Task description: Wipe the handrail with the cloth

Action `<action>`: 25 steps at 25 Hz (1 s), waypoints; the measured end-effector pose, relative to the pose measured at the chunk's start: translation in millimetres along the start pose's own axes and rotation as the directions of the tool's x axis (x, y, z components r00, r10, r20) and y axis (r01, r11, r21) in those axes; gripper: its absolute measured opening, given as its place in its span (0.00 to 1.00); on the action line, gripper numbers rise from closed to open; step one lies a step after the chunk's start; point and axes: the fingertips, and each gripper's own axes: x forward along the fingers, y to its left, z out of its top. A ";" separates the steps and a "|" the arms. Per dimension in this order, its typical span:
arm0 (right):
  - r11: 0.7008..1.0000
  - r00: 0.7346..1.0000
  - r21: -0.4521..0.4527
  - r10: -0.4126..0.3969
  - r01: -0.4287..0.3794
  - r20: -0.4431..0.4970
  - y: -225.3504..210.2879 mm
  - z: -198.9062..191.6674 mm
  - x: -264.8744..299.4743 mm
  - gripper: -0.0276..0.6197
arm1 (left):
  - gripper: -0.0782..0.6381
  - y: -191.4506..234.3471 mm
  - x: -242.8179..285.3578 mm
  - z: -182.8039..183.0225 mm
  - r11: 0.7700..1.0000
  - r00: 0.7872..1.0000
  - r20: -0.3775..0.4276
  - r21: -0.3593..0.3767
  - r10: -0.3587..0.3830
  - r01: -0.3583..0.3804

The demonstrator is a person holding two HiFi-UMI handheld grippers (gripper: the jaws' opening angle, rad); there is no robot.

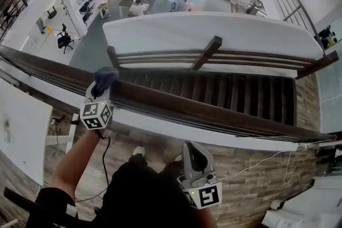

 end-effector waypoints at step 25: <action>0.988 0.984 0.006 -0.157 0.157 0.080 -90.6 13.8 -54.7 0.05 | 0.22 -45.4 -0.6 -13.9 1.000 1.000 -0.030 0.026 0.001 0.000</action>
